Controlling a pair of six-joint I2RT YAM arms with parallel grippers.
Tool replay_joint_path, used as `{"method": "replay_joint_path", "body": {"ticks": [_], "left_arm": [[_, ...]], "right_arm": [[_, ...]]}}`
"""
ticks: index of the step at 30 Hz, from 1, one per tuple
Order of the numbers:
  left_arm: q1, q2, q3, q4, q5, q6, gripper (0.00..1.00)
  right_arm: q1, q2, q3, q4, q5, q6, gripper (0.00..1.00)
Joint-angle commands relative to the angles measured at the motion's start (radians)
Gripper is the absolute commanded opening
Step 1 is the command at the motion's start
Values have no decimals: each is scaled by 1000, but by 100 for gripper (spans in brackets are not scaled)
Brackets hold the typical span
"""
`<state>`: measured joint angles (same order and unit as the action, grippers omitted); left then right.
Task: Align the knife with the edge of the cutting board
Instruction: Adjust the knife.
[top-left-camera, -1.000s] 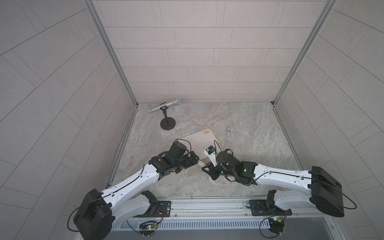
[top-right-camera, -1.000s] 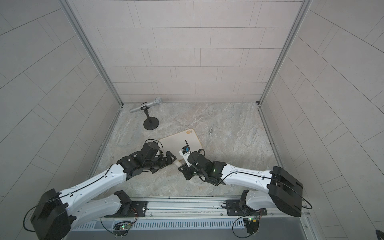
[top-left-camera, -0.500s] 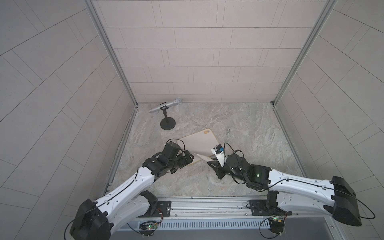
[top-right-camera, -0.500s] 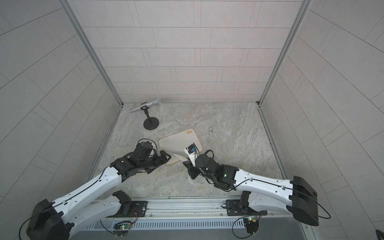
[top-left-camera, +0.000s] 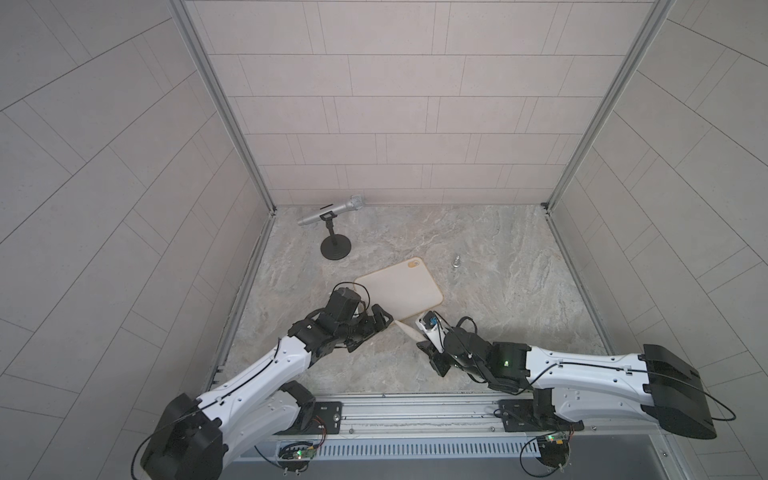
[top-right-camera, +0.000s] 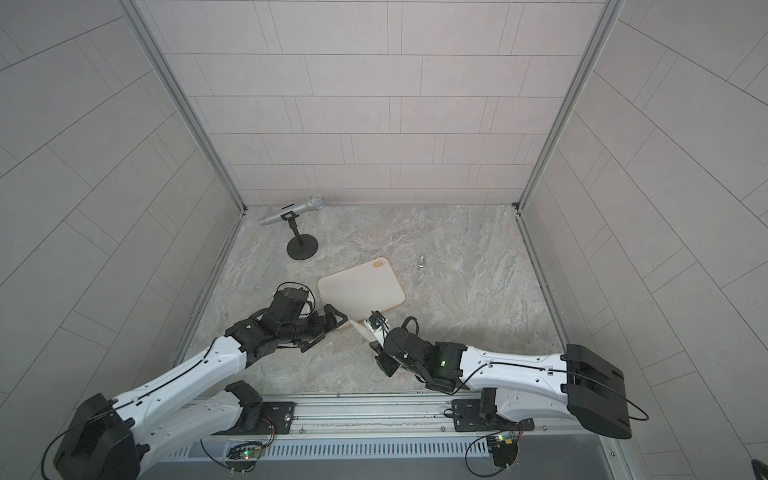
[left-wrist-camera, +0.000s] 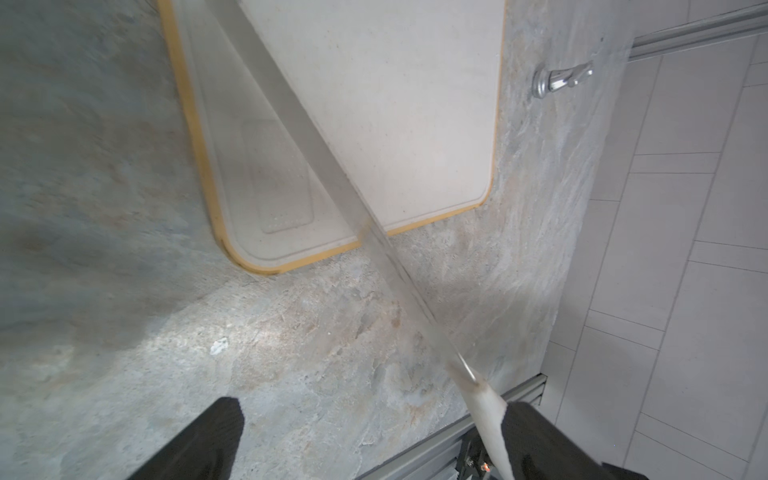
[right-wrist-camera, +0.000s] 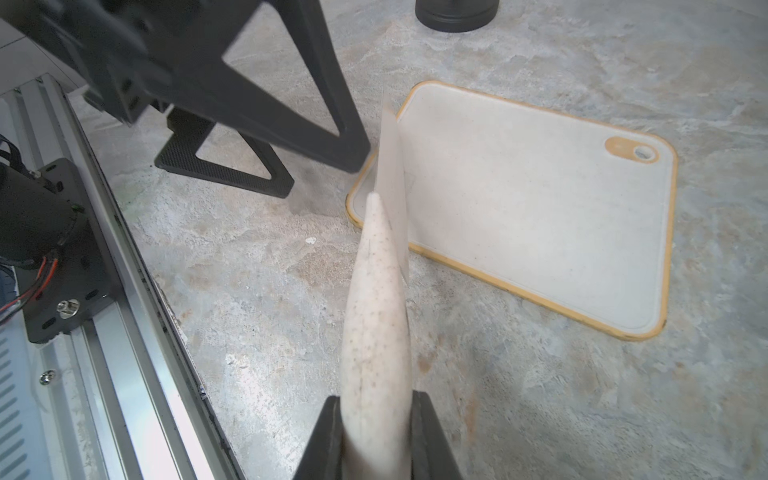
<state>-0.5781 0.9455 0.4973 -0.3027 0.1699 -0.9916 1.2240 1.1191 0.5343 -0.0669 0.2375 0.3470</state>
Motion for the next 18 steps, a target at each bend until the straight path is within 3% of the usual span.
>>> {"method": "replay_joint_path", "body": {"ticks": [1,7,18], "left_arm": [[5,-49,-42,71,11,-54,100],[6,76,9,130,-6,-51,97],[10,289,130,128,36,-3,70]], "right_arm": [[16,-5,-5,44,29,-9,0],[46,14,-3,56,43,-17,0],[83,42,0,53,62,-17,0]]}}
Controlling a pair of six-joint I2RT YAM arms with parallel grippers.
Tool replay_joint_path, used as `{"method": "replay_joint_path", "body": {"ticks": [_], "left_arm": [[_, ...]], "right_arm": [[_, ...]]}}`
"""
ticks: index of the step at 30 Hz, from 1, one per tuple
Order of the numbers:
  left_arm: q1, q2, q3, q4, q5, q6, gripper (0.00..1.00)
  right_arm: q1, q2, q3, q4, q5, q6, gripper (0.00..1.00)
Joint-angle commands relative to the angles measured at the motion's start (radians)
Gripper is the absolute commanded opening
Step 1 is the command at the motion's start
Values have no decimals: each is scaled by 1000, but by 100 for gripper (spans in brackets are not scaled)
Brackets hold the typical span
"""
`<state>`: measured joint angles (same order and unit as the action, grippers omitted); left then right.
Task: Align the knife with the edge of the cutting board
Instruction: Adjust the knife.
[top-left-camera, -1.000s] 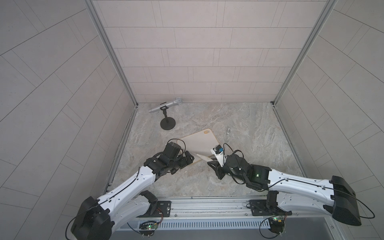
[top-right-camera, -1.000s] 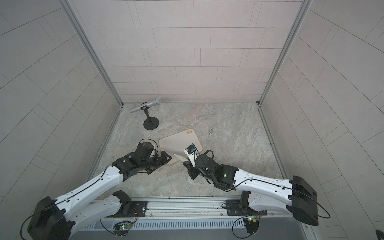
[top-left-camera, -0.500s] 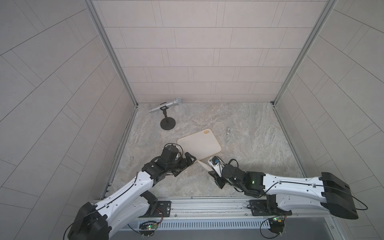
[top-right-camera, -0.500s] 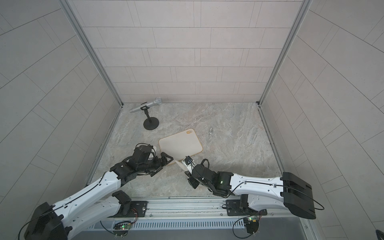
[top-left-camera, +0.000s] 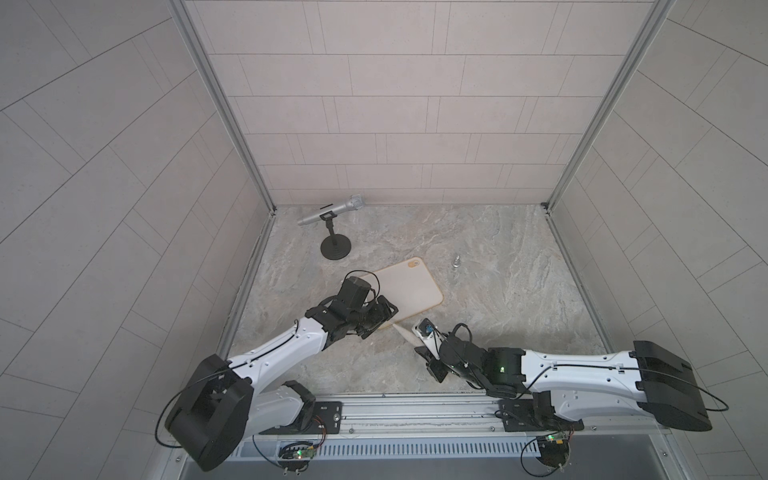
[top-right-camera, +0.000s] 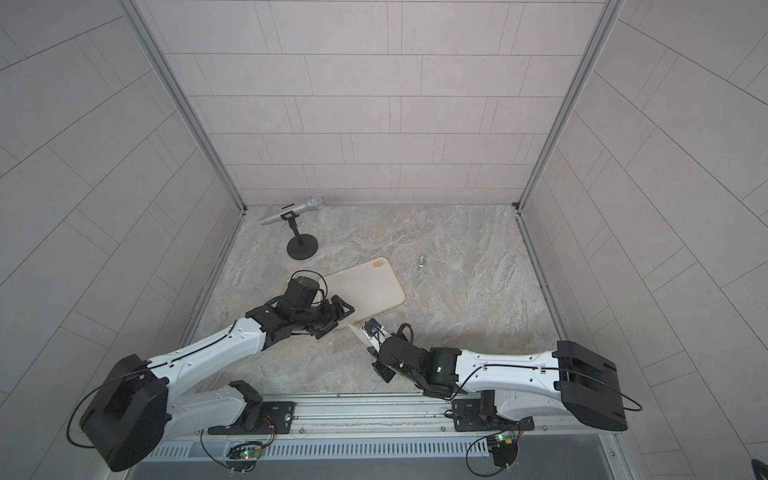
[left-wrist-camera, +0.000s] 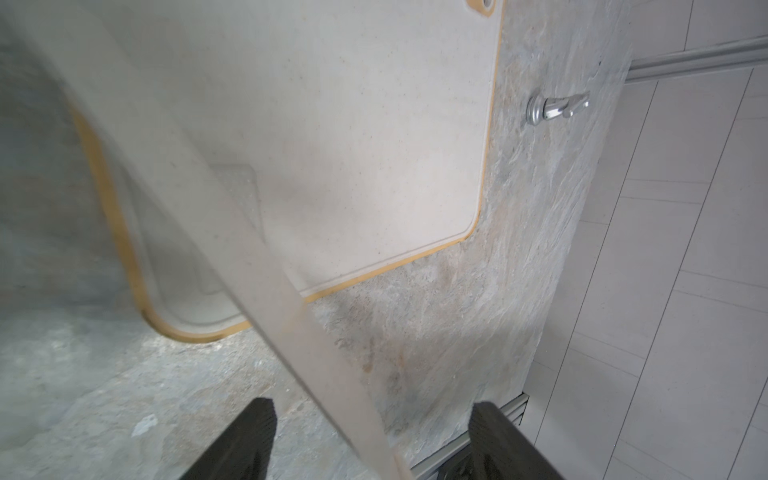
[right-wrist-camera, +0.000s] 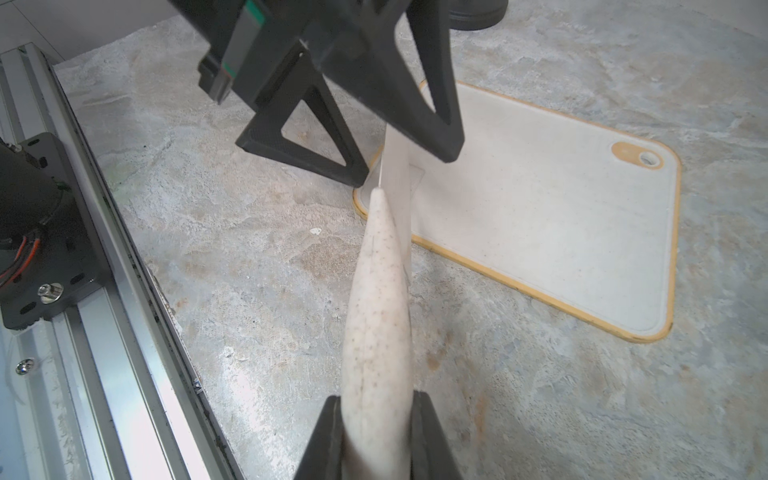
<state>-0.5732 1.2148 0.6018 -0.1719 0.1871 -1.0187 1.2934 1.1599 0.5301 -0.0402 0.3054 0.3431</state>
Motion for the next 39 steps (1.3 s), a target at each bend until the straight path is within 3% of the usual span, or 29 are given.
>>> {"method": "replay_joint_path", "body": {"ticks": [1,9,20,26,31,34,36,39], "left_arm": [[4,31,26,-4,19,28,67],[1,77,17,-17,30,48,44],[-2,87,3,-44,26,84,1],[-1,49,-22,-36,15,86,0],[-1,-56,-68,-1,-8,82,0],[-1,-103,-73,13,-14,82,0],[-1,-127,-71,18,-16,84,0],[-1,-149,-73,38,-15,86,0]], "right_arm": [[16,1,4,28,-5,-13,0],[34,23,17,26,-19,-21,0],[49,47,31,21,-45,-26,0],[50,50,46,-1,-65,19,3],[23,41,51,-5,-182,39,59],[-15,26,47,-1,-272,57,87],[-42,10,43,3,-319,70,98],[-101,-11,29,24,-395,89,100]]}}
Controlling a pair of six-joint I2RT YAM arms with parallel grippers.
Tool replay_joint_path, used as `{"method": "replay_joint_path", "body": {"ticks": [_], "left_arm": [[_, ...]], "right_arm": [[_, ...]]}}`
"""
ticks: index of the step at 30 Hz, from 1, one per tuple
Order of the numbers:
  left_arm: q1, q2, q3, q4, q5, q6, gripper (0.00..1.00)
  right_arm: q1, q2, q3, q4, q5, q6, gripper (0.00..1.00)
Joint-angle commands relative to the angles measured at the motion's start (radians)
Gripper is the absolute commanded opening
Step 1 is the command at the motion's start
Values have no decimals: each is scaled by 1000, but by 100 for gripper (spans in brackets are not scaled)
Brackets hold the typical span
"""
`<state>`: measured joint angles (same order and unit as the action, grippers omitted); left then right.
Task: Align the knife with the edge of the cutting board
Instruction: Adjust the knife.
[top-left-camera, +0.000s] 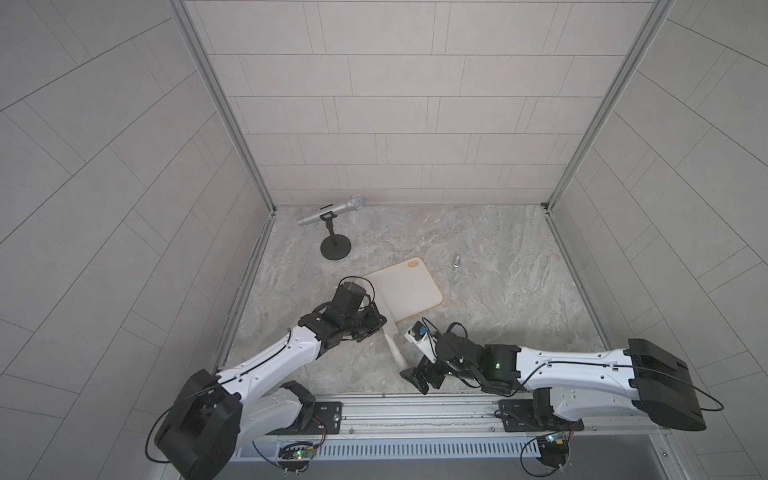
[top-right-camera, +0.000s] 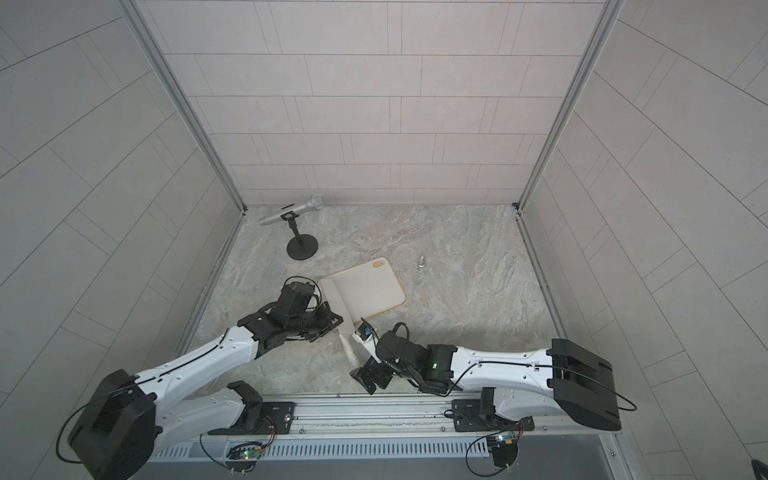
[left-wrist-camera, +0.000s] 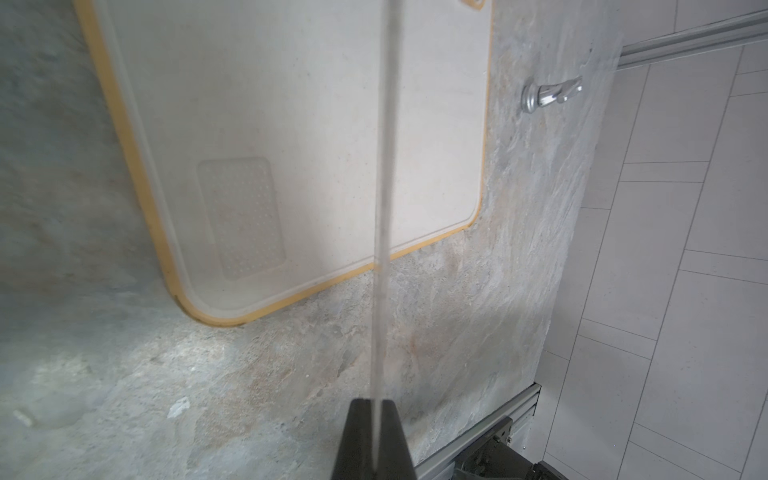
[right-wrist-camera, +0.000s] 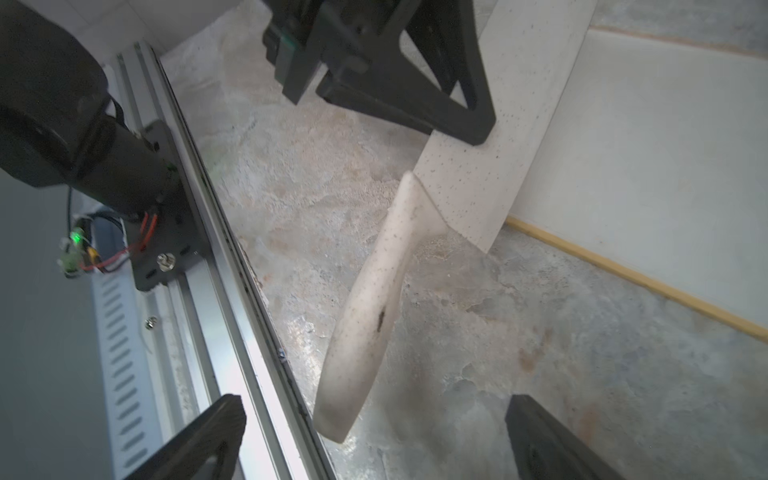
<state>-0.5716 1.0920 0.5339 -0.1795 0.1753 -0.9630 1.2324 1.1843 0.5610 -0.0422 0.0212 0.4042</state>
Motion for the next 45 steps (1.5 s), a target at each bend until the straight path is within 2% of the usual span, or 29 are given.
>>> {"method": "replay_joint_path", "body": {"ticks": [1,7,10,14,21,25,29,31,32,34,36,37,39,42,45], "left_arm": [[-3,-29,-6,52,0,30,0],[-3,-24,-27,145,28,24,0],[-2,-17,-34,187,36,25,0],[-3,-21,-38,223,37,39,0],[-3,-24,-65,286,44,41,0],[-2,-21,-78,309,48,39,0],[-3,-30,-84,314,46,38,0],[-3,-36,-84,312,46,41,0],[-3,-35,-85,312,48,41,0],[-3,-35,-82,307,54,46,0],[-3,-29,-68,259,46,54,0],[-3,-24,-46,203,29,67,4],[-3,-14,-8,110,5,101,38],[-1,-6,42,-12,-45,124,72],[1,10,81,-105,-85,120,90]], "right_arm": [[-67,-37,-8,36,-149,36,100],[-173,28,-5,107,-366,77,100],[-198,95,21,128,-431,99,98],[-217,173,48,146,-483,116,91],[-217,236,58,215,-475,140,74],[-217,267,101,204,-460,137,56],[-217,292,111,207,-465,129,32],[-217,306,110,219,-475,128,26],[-217,311,109,225,-476,128,19],[-217,315,104,235,-462,132,0],[-218,306,100,224,-419,136,0],[-218,297,99,212,-394,137,0],[-217,272,96,181,-341,137,0],[-217,228,105,116,-264,129,0],[-217,183,110,52,-191,124,0]]}}
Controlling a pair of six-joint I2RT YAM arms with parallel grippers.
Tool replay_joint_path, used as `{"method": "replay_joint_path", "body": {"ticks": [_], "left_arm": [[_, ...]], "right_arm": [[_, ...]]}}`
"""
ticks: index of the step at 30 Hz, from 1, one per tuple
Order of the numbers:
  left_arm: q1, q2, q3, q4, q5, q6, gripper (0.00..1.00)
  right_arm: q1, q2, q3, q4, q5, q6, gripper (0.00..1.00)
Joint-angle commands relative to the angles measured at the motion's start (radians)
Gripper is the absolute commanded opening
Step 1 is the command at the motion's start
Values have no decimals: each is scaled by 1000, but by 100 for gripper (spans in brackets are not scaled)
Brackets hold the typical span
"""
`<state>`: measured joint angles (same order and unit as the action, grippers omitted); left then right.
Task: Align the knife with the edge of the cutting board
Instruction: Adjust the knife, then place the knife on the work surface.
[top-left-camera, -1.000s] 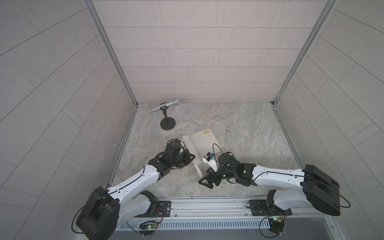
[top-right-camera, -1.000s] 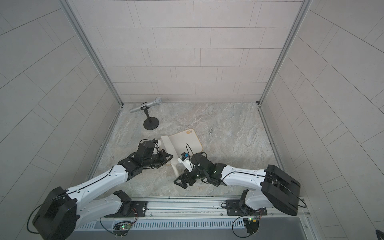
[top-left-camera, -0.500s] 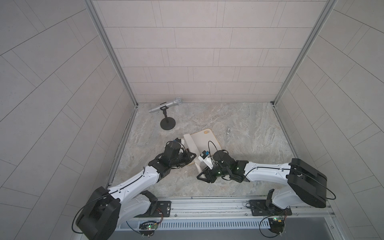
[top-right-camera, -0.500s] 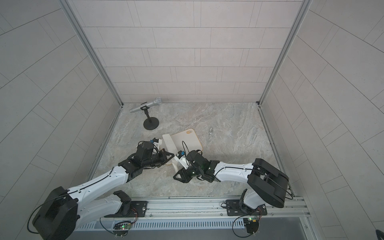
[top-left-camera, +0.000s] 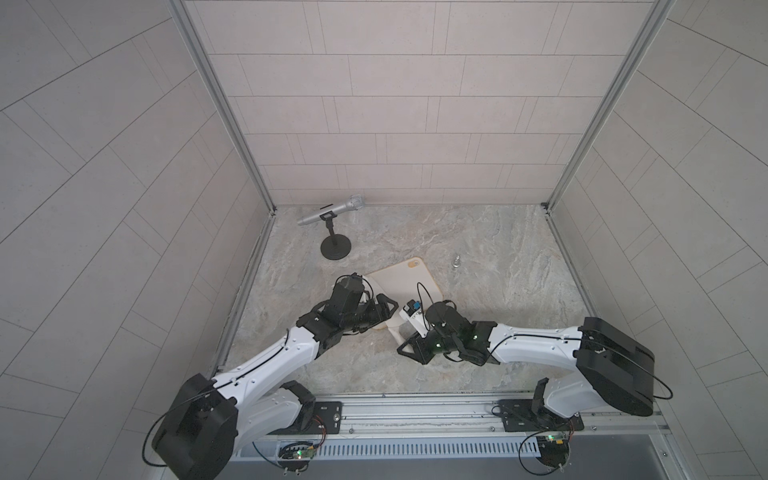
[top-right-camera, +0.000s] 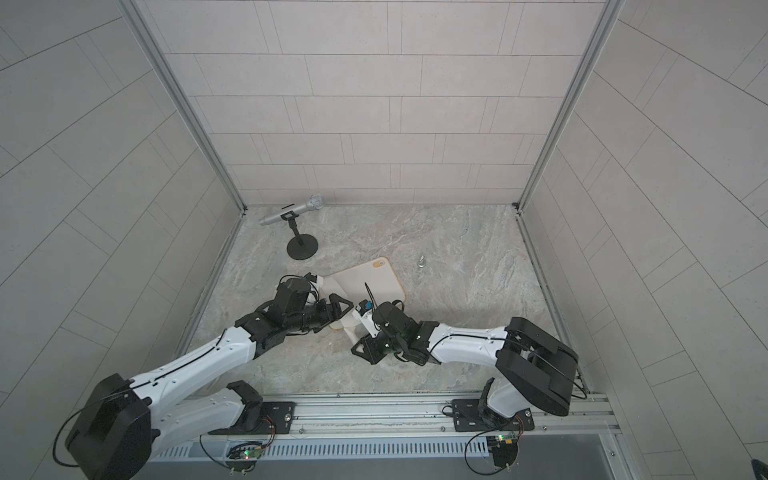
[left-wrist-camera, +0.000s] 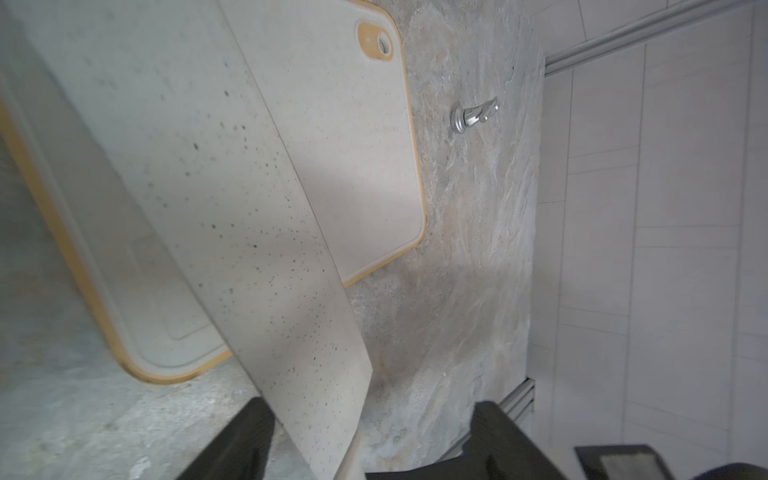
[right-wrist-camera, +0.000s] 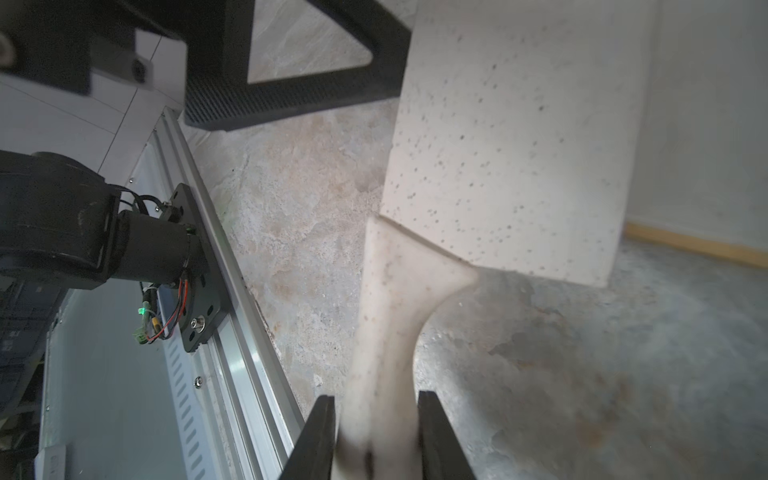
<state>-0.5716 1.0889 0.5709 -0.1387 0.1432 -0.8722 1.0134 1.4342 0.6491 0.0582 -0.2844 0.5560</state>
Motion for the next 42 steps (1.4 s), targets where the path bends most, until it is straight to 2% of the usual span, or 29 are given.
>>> {"method": "replay_joint_path", "body": {"ticks": [1,3,10,15,20,25,34,42], "left_arm": [[1,22,56,-169,-64,29,96],[2,40,82,-221,-82,30,100],[0,67,132,-309,-139,47,100],[0,151,207,-362,-149,70,100],[1,282,323,-436,-142,110,100],[2,357,409,-488,-120,141,100],[39,419,571,-631,-77,236,100],[129,464,684,-722,-29,301,100]], "right_arm": [[2,-79,22,-60,131,-27,0],[0,-114,21,-101,194,-19,0],[-1,-206,8,-206,369,-18,0],[-1,-244,-16,-227,487,-15,0],[-2,-242,-18,-234,565,-16,0],[-1,-184,-12,-217,651,12,0],[-4,-39,46,-173,667,37,0],[-23,55,46,-132,599,23,0]]}}
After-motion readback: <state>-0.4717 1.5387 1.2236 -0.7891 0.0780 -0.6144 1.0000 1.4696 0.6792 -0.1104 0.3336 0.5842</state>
